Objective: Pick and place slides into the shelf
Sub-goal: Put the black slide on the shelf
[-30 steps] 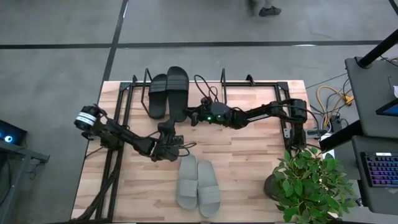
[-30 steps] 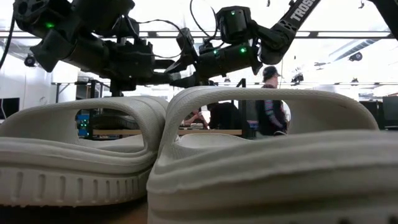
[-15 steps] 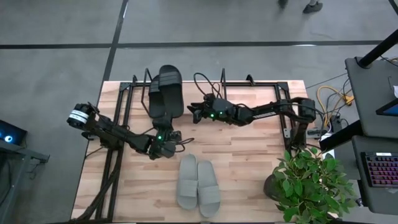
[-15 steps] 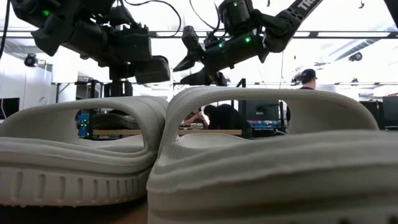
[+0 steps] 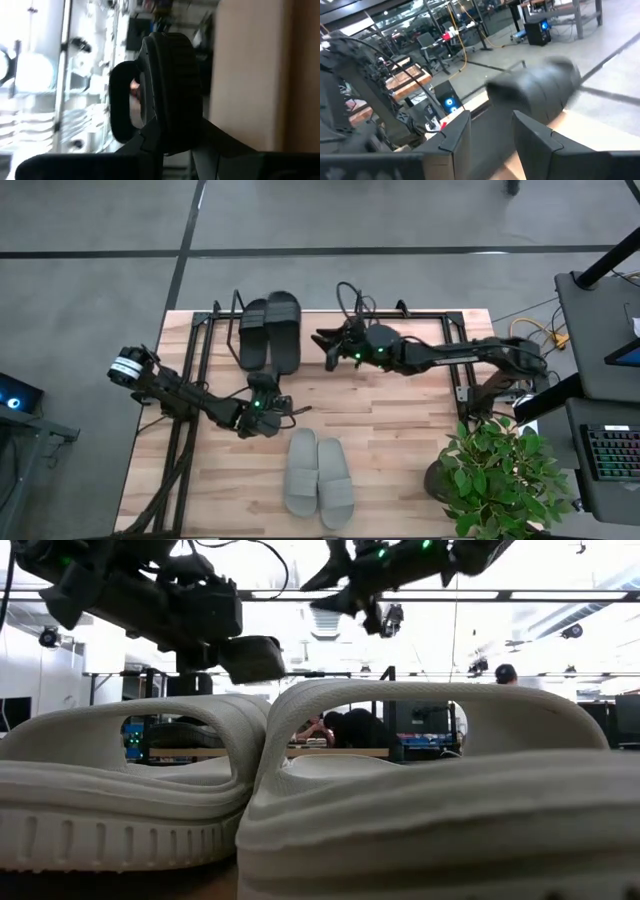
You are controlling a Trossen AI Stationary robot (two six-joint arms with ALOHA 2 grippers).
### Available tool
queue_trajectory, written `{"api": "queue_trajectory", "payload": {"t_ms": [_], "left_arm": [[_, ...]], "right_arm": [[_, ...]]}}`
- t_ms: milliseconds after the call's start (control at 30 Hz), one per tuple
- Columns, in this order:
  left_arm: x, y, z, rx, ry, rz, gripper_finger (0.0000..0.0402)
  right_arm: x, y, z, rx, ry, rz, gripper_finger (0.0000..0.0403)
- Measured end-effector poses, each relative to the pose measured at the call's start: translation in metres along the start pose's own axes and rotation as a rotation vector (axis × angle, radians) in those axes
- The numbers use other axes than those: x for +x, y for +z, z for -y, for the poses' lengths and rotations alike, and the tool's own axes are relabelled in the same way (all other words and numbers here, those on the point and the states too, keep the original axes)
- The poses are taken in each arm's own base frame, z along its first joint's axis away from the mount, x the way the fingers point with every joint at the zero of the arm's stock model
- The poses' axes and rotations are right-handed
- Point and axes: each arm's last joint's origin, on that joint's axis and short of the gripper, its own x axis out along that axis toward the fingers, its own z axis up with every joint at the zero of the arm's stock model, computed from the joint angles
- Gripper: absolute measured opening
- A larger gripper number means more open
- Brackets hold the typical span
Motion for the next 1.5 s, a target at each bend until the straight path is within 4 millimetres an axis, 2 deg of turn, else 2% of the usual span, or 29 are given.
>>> {"api": "queue_trajectory", "payload": {"t_ms": [167,333,567,700,800,967,1167,1500], "left_arm": [[-0.006,0.001,0.001,-0.032,-0.024,0.042,0.0051],[-0.007,-0.001,0.014,-0.032,-0.099,0.098,0.0051],[-0.005,-0.002,0.029,0.019,-0.135,0.110,0.0051],[0.001,-0.006,0.032,-0.059,-0.187,0.121,0.0051],[0.006,-0.015,0.036,-0.065,-0.152,0.068,0.0051],[0.010,-0.021,0.038,-0.075,-0.125,0.032,0.0048],[0.016,-0.021,0.040,-0.078,-0.183,0.048,0.0048],[0.039,-0.027,0.039,-0.086,-0.197,-0.017,0.0048]], "right_arm": [[-0.020,0.021,-0.004,-0.044,0.003,0.008,0.0128],[-0.032,0.028,-0.003,-0.080,-0.012,-0.010,0.0129],[-0.035,0.015,0.004,-0.088,-0.028,-0.046,0.0131],[-0.036,0.010,0.006,-0.090,-0.034,-0.062,0.0125],[-0.036,0.009,0.007,-0.091,-0.035,-0.064,0.0123],[-0.036,0.008,0.007,-0.107,-0.035,-0.066,0.0125],[-0.036,0.008,0.007,-0.108,-0.035,-0.067,0.0127],[-0.036,0.007,0.008,-0.111,-0.036,-0.070,0.0117]]}}
